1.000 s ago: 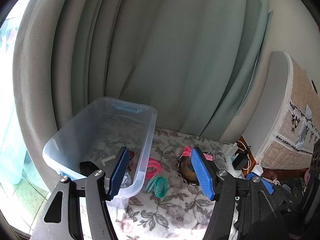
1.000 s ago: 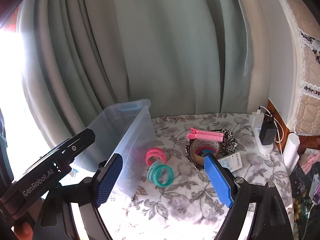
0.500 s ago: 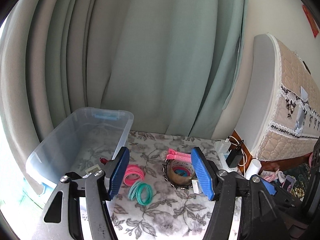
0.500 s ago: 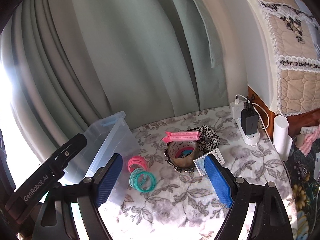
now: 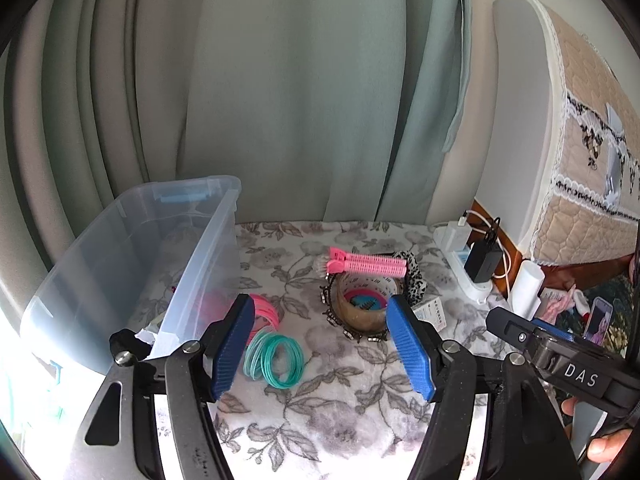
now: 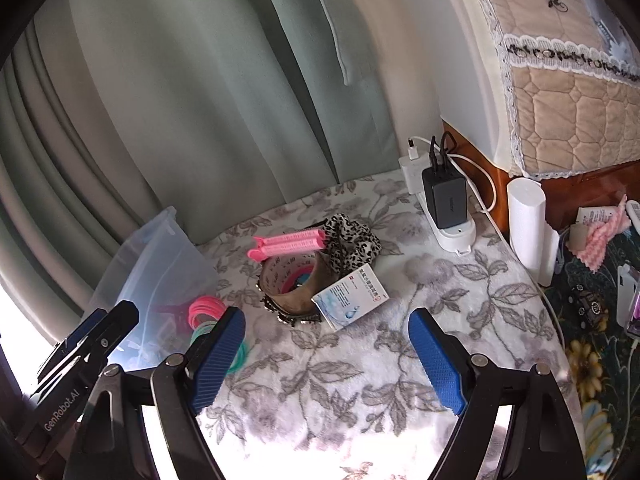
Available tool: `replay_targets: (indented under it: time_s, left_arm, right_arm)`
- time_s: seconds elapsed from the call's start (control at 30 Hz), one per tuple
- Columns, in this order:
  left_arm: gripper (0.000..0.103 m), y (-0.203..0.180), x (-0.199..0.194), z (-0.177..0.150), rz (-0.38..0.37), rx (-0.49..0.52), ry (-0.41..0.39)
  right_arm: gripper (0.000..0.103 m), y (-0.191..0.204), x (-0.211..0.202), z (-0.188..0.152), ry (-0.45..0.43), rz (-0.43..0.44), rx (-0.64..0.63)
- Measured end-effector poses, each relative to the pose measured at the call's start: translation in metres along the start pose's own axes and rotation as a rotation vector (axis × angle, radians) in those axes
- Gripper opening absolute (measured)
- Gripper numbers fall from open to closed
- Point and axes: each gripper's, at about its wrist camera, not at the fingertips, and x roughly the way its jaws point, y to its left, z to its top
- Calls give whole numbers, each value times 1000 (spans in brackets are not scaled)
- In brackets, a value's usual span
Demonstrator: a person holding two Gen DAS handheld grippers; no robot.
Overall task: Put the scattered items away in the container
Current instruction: 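Move both open tools away from the box toward the hair coils and medicine box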
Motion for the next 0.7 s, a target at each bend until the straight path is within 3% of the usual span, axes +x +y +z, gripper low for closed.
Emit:
replay_targets:
  time_s: [0.27,0.7]
  left_arm:
    - [69,11,36,-22,20,-21,120]
    - [69,26,87,-48,85,-58,244]
  right_arm:
    - [86,-7,35,-11,84,-12,-18]
    - [86,-6,79,-22,162,-28,-39]
